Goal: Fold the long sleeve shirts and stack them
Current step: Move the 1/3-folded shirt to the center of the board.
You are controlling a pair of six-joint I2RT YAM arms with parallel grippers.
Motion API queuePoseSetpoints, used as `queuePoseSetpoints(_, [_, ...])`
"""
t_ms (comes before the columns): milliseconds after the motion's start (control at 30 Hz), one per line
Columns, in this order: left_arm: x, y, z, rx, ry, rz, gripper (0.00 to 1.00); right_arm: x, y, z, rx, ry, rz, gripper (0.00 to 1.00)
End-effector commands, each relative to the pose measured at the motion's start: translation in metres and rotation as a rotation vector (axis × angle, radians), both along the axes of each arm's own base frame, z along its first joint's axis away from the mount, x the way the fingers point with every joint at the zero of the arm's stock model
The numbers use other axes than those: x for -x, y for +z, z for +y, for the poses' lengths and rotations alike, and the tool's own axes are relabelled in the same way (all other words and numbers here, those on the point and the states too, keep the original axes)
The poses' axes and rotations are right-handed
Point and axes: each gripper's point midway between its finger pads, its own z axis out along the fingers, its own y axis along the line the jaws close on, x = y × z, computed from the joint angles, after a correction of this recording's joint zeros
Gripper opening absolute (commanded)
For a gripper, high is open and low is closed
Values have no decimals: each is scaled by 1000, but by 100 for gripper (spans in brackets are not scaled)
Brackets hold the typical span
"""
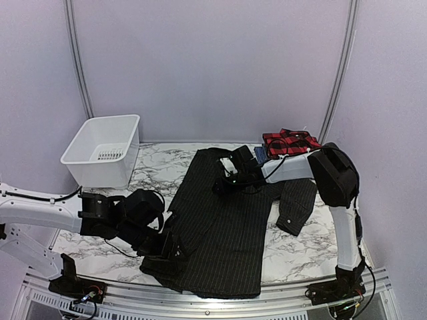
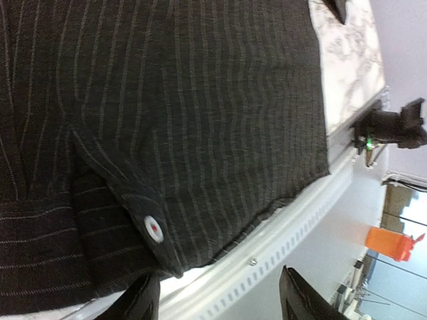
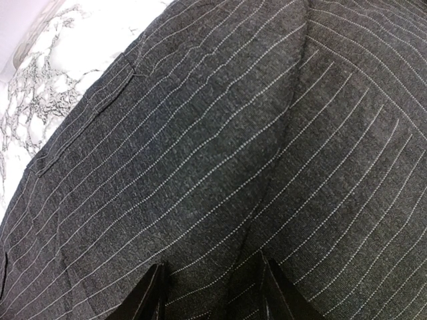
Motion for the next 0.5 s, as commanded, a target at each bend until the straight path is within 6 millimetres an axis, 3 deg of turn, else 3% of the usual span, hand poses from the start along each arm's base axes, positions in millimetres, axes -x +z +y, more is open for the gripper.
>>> queuePoseSetpoints(0, [14,56,-14,203,-56,23,63,-2,-1,-2,22,0,9,45])
queuePoseSetpoints(233, [22,80,-2,273,-72,25,60,-1,-2,-2,22,2,18,45])
queuePoseSetpoints(367, [-7,78,0,223,-8,-67,60,-4,13,-6,30,-16,-13,45])
queuePoseSetpoints(467, [-41,56,4,141,64,-101,55,-7,34,-12,37,-37,-60,44])
